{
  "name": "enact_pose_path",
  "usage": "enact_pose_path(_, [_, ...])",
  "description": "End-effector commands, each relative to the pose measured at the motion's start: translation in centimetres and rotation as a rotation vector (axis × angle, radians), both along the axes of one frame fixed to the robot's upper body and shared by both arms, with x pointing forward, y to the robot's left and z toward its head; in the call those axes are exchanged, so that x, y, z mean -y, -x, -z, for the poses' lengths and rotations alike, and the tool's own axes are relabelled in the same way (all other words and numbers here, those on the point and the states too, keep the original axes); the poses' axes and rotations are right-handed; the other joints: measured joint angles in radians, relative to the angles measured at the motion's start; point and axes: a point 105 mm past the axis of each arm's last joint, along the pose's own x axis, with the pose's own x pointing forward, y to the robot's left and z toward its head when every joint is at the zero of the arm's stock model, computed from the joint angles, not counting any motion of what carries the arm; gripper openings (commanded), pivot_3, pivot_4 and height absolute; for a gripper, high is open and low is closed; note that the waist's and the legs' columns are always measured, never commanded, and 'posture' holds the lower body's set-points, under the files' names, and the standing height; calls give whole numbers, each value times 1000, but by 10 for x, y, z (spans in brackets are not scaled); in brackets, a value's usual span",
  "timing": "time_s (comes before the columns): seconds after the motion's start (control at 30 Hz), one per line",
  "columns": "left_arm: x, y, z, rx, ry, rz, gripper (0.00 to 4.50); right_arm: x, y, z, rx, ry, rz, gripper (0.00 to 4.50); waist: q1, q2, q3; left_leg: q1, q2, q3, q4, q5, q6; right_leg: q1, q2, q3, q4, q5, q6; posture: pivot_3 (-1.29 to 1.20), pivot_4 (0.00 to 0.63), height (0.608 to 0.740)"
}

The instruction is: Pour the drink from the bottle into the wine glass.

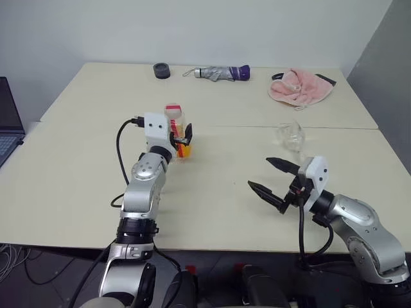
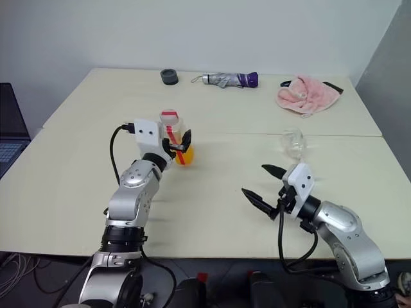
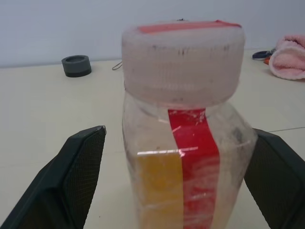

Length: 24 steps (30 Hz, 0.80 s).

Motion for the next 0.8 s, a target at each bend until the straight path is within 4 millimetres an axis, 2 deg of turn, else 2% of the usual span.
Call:
enact_pose_path(0.03, [5,0,-15,36,2,1,4457,-3,3,-16,53,-9,-18,4500,0,0,0,0,0,0,0,0,0,0,0,0,0,0,0,0,150,740])
enact_pose_path(0.3, [4,-3,-18,13,23,-14,4457,-4,1,-21,61,-32,-17,4500,0,0,0,0,0,0,0,0,0,0,0,0,0,0,0,0,150,740])
enact_pose_path(0.5, [4,-4,-20,16,4,-18,4457,-15,13,-30,89,-28,-130,4500,0,0,0,0,0,0,0,0,0,0,0,0,0,0,0,0,150,740])
enact_pose_path(0.8, [5,-5,-22,18,4,-17,4457,-19,8,-34,106,-14,-146,4500,0,0,0,-1,0,-1,0,0,0,0,0,-1,0,0,0,0,150,740])
